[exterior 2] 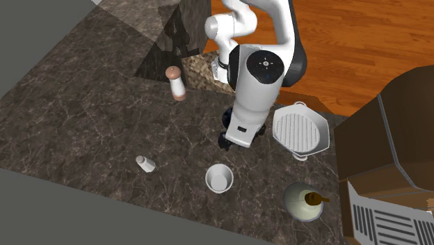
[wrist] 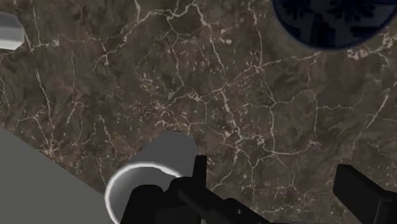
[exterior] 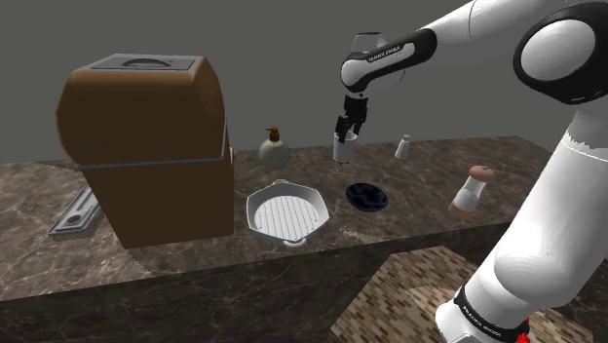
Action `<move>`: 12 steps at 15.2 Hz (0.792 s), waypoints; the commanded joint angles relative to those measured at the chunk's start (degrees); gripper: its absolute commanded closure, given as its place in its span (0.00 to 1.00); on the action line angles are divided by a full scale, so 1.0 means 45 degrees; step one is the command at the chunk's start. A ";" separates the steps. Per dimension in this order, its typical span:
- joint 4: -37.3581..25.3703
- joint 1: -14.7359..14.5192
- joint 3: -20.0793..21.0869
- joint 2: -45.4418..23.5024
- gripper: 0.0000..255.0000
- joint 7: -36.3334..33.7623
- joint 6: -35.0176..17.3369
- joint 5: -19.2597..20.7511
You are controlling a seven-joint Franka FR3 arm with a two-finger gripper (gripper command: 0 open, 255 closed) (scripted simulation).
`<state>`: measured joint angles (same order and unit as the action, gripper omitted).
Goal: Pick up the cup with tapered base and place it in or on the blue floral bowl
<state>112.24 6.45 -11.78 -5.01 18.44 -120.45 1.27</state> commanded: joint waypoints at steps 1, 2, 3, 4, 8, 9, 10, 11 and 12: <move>-0.0901 0.0129 -0.0080 -0.1042 0.00 0.0183 -0.0200 -0.0123; -0.1356 0.0205 -0.0111 -0.1517 0.00 0.0268 -0.0250 -0.0181; -0.1830 0.0286 -0.0138 -0.1995 0.00 0.0350 -0.0284 -0.0242; -0.2325 0.0374 -0.0158 -0.2478 0.00 0.0428 -0.0301 -0.0303; -0.3181 0.0577 -0.0172 -0.3545 0.00 0.0585 -0.0568 -0.0452; -0.3121 0.0589 -0.0166 -0.3625 0.00 0.0597 -0.0707 -0.0470; -0.3064 0.0601 -0.0160 -0.3706 0.00 0.0608 -0.0844 -0.0489; -0.3010 0.0614 -0.0154 -0.3790 0.00 0.0620 -0.0981 -0.0508; -0.2959 0.0627 -0.0148 -0.3876 0.00 0.0632 -0.1116 -0.0527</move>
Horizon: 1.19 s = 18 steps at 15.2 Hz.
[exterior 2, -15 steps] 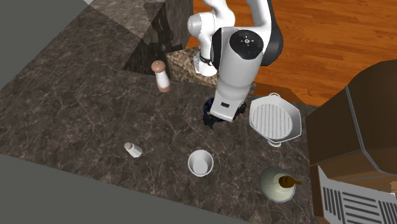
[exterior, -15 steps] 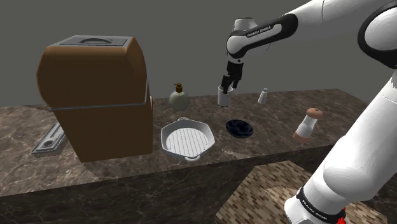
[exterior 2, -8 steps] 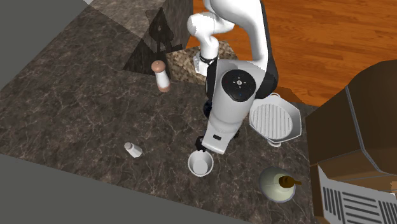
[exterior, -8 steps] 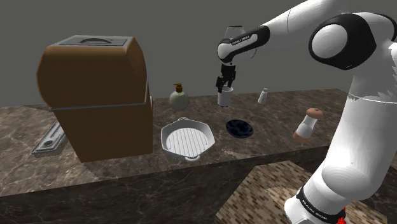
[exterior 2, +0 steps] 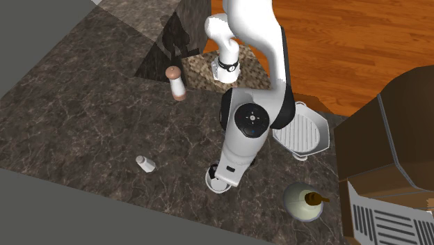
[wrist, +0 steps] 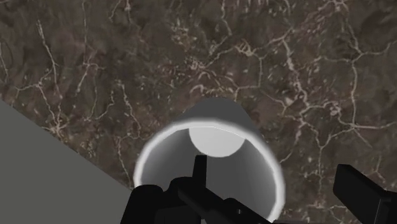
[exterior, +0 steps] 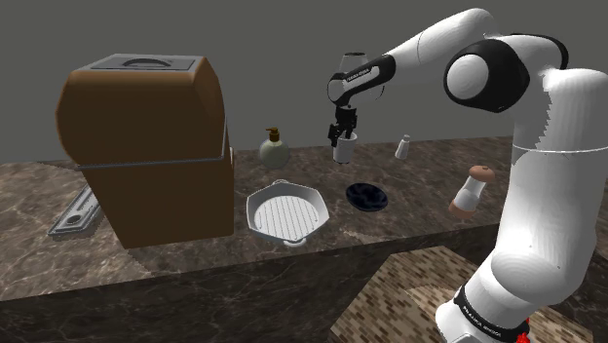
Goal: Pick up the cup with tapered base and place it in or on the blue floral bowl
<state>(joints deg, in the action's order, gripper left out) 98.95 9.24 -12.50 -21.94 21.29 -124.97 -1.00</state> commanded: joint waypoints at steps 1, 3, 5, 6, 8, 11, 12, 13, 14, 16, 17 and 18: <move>0.0042 0.0020 0.0019 -0.0201 0.00 0.0012 -0.0247 -0.0043; 0.0070 0.0028 0.0024 -0.0252 0.00 0.0019 -0.0324 -0.0055; 0.0069 0.0028 0.0024 -0.0252 0.00 0.0019 -0.0324 -0.0055; 0.0069 0.0028 0.0024 -0.0252 0.00 0.0019 -0.0324 -0.0055; 0.0069 0.0028 0.0024 -0.0252 0.00 0.0019 -0.0324 -0.0055; 0.0068 0.0028 0.0024 -0.0253 1.00 0.0019 -0.0323 -0.0055; 0.0068 0.0028 0.0024 -0.0253 1.00 0.0019 -0.0323 -0.0055; 0.0068 0.0028 0.0024 -0.0253 1.00 0.0019 -0.0323 -0.0055; 0.0068 0.0028 0.0024 -0.0253 1.00 0.0019 -0.0323 -0.0055; 0.0068 0.0029 0.0024 -0.0252 1.00 0.0020 -0.0323 -0.0055; 0.0070 0.0028 0.0024 -0.0250 1.00 0.0019 -0.0322 -0.0054; 0.0072 0.0027 0.0024 -0.0248 1.00 0.0019 -0.0323 -0.0054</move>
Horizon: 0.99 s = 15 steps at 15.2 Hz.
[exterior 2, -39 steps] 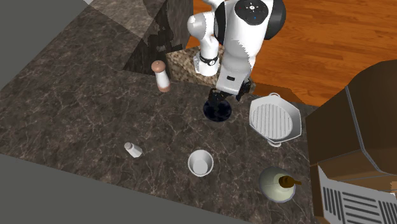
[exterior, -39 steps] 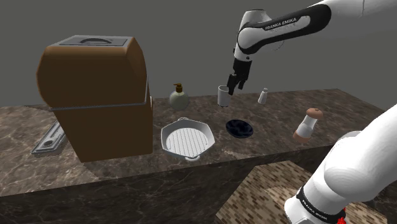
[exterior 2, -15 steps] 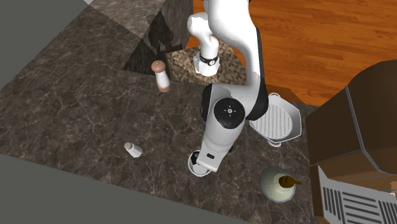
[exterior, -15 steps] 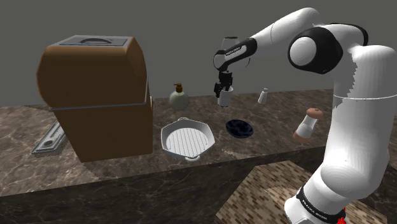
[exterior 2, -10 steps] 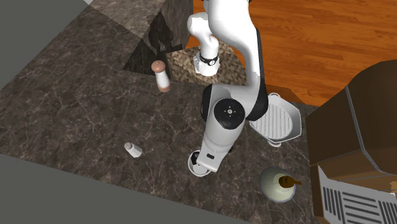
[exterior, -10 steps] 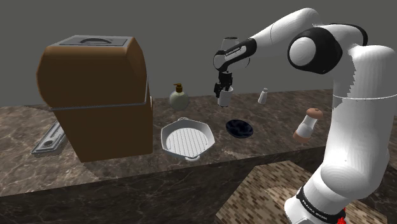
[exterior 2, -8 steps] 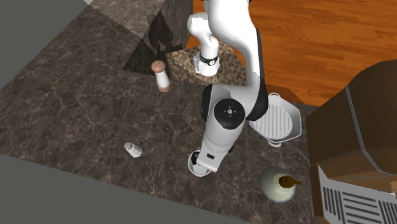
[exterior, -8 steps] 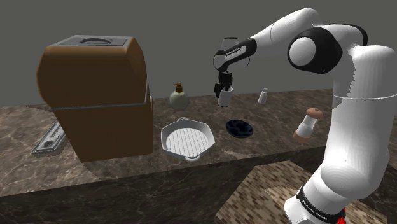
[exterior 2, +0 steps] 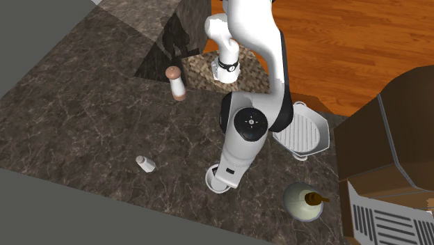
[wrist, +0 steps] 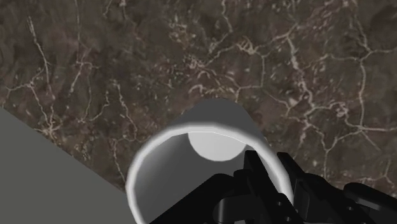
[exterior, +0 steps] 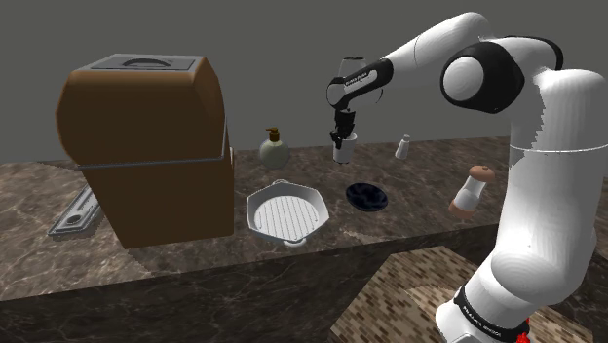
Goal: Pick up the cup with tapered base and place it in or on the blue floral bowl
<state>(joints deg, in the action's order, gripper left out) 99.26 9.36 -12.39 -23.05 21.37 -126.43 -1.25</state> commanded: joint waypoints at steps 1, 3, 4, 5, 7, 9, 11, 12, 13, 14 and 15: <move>0.0004 0.0001 -0.0001 -0.0002 1.00 0.0000 0.0000 0.0000; -0.0071 -0.0004 -0.0009 0.0067 1.00 -0.0003 0.0142 0.0015; -0.0143 -0.0010 -0.0016 0.0139 1.00 -0.0006 0.0285 0.0031; -0.0219 -0.0015 -0.0024 0.0208 1.00 -0.0008 0.0430 0.0045; -0.0388 -0.0023 -0.0037 0.0335 1.00 -0.0011 0.0723 0.0072; -0.0565 -0.0031 -0.0050 0.0456 1.00 -0.0014 0.1018 0.0097; -0.0754 -0.0037 -0.0061 0.0568 1.00 -0.0015 0.1317 0.0121; -0.0854 -0.0040 -0.0066 0.0620 1.00 -0.0015 0.1468 0.0131; -0.0957 -0.0042 -0.0072 0.0670 1.00 -0.0014 0.1619 0.0142; -0.1063 -0.0044 -0.0076 0.0717 1.00 -0.0014 0.1772 0.0151; -0.1172 -0.0046 -0.0081 0.0762 1.00 -0.0013 0.1925 0.0160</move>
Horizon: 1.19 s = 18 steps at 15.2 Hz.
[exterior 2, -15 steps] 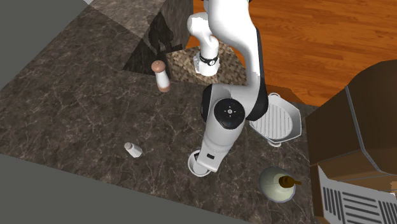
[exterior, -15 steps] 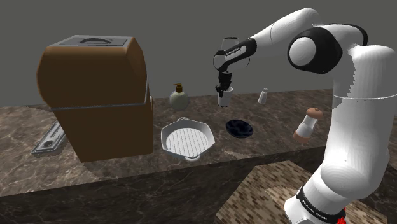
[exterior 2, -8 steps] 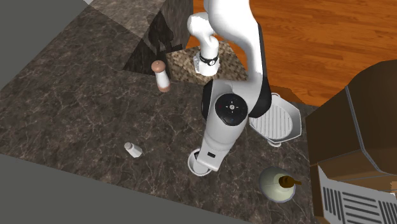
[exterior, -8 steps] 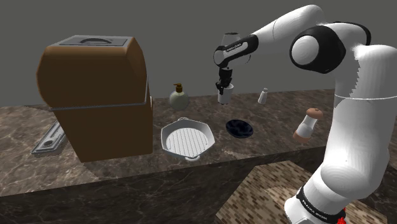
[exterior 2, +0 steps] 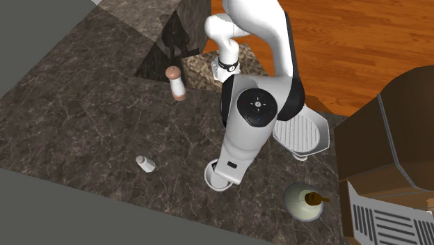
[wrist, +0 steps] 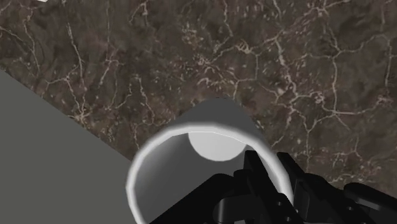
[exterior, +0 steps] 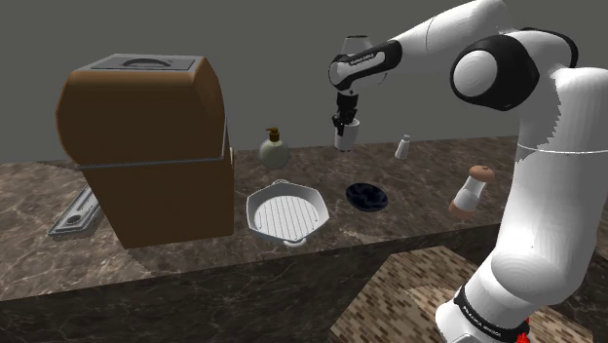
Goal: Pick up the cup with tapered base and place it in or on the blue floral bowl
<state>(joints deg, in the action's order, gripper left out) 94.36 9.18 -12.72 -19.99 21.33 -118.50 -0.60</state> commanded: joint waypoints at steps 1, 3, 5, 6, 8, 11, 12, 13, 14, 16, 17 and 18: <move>-0.0195 -0.0007 -0.0012 0.0125 1.00 -0.0001 0.0318 0.0026; -0.0431 -0.0009 -0.0020 0.0202 1.00 0.0002 0.0629 0.0041; -0.0682 -0.0008 -0.0027 0.0268 1.00 0.0008 0.0945 0.0054; -0.0813 -0.0008 -0.0030 0.0297 1.00 0.0011 0.1104 0.0060; -0.1086 -0.0005 -0.0037 0.0347 1.00 0.0019 0.1425 0.0069; 0.0323 -0.0278 -0.0026 0.1446 1.00 -0.0288 0.1106 0.0346; 0.0983 -0.0403 -0.0010 0.1976 1.00 -0.0453 0.0973 0.0486; 0.1613 -0.0516 0.0017 0.2498 1.00 -0.0626 0.0860 0.0627; 0.2218 -0.0622 0.0051 0.3011 1.00 -0.0804 0.0767 0.0766; 0.3357 -0.0800 0.0152 0.4020 1.00 -0.1173 0.0637 0.1036; 0.3895 -0.0879 0.0213 0.4517 1.00 -0.1363 0.0598 0.1164; 0.4414 -0.0948 0.0286 0.5010 1.00 -0.1554 0.0576 0.1284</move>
<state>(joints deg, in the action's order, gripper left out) 111.50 5.34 -11.77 -0.09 15.36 -115.81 4.50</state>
